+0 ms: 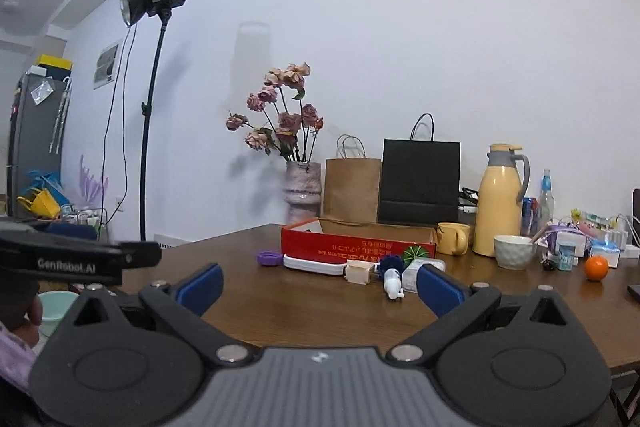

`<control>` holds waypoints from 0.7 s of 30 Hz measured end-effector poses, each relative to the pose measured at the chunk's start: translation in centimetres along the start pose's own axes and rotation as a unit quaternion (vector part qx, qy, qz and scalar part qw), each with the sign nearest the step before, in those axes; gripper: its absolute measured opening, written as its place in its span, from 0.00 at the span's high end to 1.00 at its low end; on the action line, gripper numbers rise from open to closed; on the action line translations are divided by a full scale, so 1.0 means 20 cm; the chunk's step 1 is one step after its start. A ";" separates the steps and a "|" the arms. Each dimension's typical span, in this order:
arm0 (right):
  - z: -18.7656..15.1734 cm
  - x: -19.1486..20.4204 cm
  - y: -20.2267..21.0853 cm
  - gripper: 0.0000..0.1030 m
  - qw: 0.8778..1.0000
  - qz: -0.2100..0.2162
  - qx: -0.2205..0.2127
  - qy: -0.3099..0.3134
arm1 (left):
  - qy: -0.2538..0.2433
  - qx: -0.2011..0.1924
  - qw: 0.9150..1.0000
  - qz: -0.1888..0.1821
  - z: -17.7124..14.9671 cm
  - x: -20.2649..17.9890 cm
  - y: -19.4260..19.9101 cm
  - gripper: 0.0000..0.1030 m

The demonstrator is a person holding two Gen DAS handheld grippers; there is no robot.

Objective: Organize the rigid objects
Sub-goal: 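Withdraw both open tools from the box back toward the table items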

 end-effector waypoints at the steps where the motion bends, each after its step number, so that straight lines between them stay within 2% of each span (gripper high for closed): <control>1: 0.00 -0.01 0.00 0.00 1.000 -0.006 0.000 -0.006 | -0.003 -0.002 1.000 0.000 0.00 0.00 0.00 0.00; 12: -0.02 -0.04 -0.02 0.00 1.000 -0.022 -0.008 -0.020 | -0.011 -0.001 1.000 -0.014 -0.02 -0.03 -0.04 0.00; 17: -0.05 -0.02 -0.07 0.00 1.000 -0.020 0.001 -0.018 | -0.036 -0.015 0.999 -0.007 -0.05 -0.04 -0.10 0.00; 21: -0.08 -0.02 -0.16 0.01 1.000 -0.027 0.009 -0.008 | -0.033 -0.011 0.999 -0.001 -0.06 -0.02 -0.18 0.00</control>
Point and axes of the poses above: each gripper's, at about its wrist camera, not at the fingertips, and y roughly against the way its jaws point, x to its left, z to its top, the point moved 1 cm from there along -y, roughly the way its jaws point, and after that the axes turned 4 degrees about y, right-handed, at the moved point
